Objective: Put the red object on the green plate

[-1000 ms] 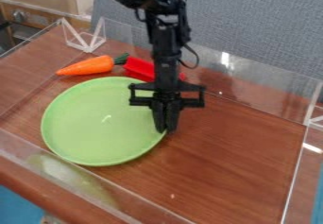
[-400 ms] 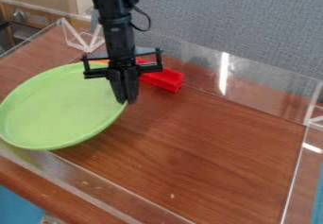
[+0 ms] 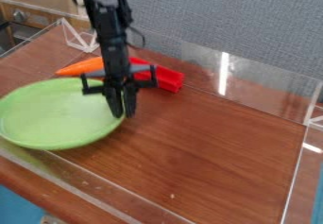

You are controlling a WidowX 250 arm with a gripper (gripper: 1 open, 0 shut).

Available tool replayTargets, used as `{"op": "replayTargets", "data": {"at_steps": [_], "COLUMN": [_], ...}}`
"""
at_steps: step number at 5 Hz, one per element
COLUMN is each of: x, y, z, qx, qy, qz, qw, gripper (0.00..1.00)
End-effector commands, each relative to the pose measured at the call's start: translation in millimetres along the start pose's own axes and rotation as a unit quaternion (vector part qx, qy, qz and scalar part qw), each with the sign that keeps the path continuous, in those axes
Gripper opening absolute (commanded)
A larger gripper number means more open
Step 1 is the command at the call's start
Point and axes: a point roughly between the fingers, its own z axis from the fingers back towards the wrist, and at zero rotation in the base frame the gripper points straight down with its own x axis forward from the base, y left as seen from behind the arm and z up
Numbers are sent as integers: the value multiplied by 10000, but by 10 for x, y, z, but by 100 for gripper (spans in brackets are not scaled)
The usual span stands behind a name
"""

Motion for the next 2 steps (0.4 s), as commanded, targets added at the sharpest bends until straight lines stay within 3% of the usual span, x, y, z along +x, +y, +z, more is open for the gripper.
{"op": "replayTargets", "data": {"at_steps": [1, 2], "x": [82, -131], "y": [-25, -101], "z": [-30, 59], "qx": [-111, -267], "qy": [-134, -97], "qz": [119, 286], "qw": [9998, 9992], "gripper": [100, 100]}}
